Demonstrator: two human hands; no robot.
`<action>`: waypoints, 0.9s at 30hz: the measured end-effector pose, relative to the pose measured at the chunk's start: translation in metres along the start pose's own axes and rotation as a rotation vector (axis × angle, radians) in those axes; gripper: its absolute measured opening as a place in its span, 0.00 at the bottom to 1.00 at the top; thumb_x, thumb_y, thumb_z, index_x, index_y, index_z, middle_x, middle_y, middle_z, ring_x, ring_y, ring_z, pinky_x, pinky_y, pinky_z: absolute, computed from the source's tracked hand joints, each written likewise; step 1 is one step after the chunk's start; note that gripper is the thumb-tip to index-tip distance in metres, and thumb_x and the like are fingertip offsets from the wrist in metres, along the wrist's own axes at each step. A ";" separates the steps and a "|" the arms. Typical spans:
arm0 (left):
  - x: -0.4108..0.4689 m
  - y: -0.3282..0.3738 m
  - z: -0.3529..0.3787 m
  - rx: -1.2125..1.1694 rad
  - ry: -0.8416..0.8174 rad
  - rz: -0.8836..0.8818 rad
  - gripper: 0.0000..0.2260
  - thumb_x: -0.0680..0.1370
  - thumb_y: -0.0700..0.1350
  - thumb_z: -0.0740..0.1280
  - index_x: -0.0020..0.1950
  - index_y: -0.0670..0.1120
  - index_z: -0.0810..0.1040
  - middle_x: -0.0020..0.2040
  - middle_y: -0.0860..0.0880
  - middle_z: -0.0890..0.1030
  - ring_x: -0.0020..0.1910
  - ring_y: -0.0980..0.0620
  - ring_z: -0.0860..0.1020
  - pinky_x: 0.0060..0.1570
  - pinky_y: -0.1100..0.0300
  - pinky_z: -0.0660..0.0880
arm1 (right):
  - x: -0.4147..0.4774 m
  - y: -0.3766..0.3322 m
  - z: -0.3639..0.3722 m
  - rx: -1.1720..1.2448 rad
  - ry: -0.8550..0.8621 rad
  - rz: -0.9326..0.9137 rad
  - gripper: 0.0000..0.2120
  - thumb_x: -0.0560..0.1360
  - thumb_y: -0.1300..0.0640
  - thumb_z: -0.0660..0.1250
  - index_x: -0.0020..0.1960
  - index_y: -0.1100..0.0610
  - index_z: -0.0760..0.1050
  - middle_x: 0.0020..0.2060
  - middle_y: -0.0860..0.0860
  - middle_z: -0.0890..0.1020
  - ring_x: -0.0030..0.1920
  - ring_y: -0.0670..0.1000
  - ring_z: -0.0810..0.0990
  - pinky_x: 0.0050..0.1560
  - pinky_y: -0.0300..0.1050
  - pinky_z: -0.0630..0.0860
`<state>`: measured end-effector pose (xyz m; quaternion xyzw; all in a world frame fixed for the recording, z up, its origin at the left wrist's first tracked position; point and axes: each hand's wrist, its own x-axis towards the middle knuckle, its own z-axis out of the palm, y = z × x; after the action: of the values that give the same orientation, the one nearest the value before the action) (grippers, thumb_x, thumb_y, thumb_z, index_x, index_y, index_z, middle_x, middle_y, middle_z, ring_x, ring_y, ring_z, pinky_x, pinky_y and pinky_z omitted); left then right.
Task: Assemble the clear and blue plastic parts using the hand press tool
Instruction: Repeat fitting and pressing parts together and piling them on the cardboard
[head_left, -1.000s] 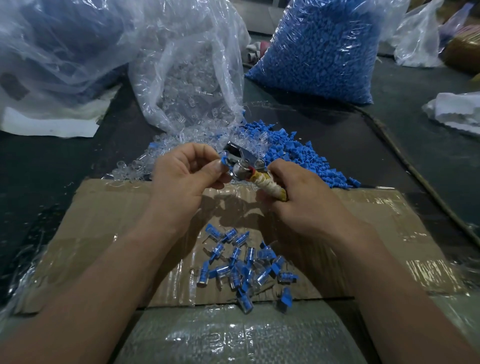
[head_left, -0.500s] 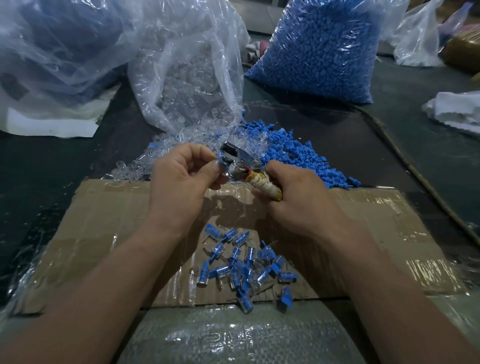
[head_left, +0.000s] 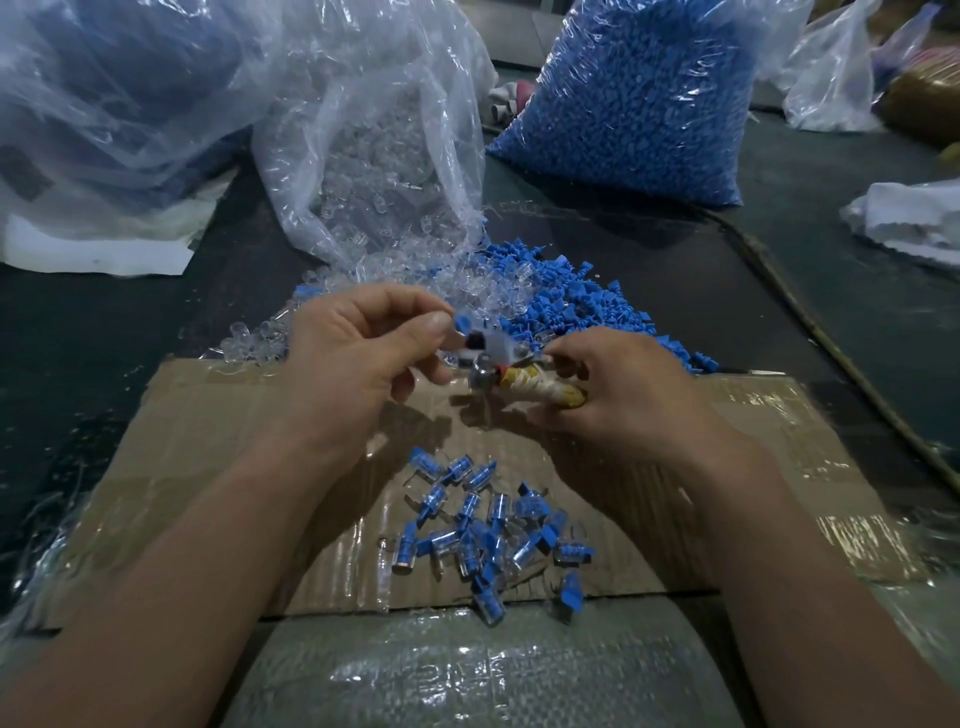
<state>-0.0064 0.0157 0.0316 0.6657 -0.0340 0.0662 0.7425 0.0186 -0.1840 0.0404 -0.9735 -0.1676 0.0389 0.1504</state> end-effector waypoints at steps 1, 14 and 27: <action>-0.002 0.001 0.001 0.001 -0.078 -0.043 0.03 0.66 0.42 0.70 0.37 0.49 0.83 0.32 0.49 0.82 0.25 0.56 0.77 0.23 0.68 0.71 | 0.000 -0.001 0.001 0.002 -0.033 -0.002 0.15 0.65 0.42 0.71 0.47 0.48 0.75 0.40 0.43 0.75 0.39 0.41 0.70 0.37 0.40 0.66; -0.007 0.001 0.003 0.175 -0.684 -0.194 0.03 0.67 0.46 0.74 0.38 0.47 0.84 0.34 0.47 0.83 0.35 0.46 0.80 0.40 0.57 0.77 | 0.001 0.000 0.002 -0.029 -0.200 -0.040 0.40 0.55 0.33 0.71 0.64 0.46 0.68 0.48 0.41 0.69 0.50 0.43 0.66 0.45 0.40 0.64; 0.013 -0.027 0.000 1.044 -0.228 0.127 0.21 0.80 0.39 0.58 0.71 0.54 0.65 0.73 0.55 0.62 0.70 0.57 0.56 0.66 0.63 0.48 | 0.001 0.003 -0.001 0.041 -0.196 -0.052 0.32 0.63 0.34 0.67 0.64 0.45 0.70 0.44 0.38 0.67 0.49 0.42 0.67 0.42 0.37 0.63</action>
<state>0.0102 0.0134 0.0067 0.9458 -0.1174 0.0463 0.2991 0.0206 -0.1863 0.0404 -0.9571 -0.2058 0.1336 0.1539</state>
